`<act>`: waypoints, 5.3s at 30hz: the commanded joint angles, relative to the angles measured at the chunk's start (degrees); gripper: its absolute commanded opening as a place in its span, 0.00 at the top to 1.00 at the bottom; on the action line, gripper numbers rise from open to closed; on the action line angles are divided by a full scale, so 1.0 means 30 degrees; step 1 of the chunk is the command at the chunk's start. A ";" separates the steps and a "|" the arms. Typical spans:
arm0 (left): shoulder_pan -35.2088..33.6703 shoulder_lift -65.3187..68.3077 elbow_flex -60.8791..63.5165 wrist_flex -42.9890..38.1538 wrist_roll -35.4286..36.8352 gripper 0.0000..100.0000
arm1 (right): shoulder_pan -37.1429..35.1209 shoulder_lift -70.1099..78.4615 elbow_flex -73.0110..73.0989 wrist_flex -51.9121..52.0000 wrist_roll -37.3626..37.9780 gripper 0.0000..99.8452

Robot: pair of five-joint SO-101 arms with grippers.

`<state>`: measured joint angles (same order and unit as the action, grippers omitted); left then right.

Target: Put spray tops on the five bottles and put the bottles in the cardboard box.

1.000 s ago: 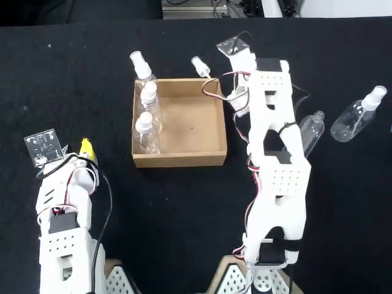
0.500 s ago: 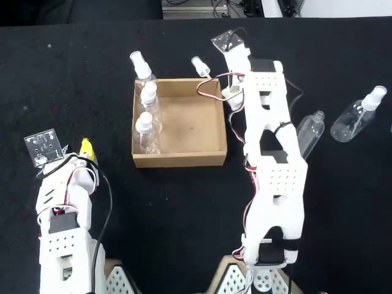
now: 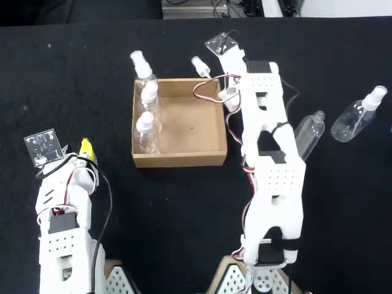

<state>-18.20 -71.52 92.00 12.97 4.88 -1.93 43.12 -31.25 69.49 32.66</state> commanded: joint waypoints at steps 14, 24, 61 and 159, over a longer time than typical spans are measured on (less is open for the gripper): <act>-0.0190 -0.0322 -0.0190 -0.0469 -0.0176 0.87 | 0.0205 0.0806 0.1099 -0.2315 0.1172 0.85; -0.0190 -0.0322 -0.0220 -0.0469 -0.0176 0.87 | 0.2637 0.1626 -0.1744 -0.2315 -0.0234 0.99; -0.0190 -0.0322 -0.0190 -0.0469 -0.0176 0.87 | 0.1114 0.4352 -0.7165 -0.1407 0.1172 0.88; -0.0190 -0.0322 -0.0190 -0.0469 -0.0176 0.87 | 0.3516 1.2615 -2.0703 0.0996 -0.0850 0.79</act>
<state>-18.20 -71.52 92.00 12.97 4.88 8.35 81.36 -90.15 76.88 29.67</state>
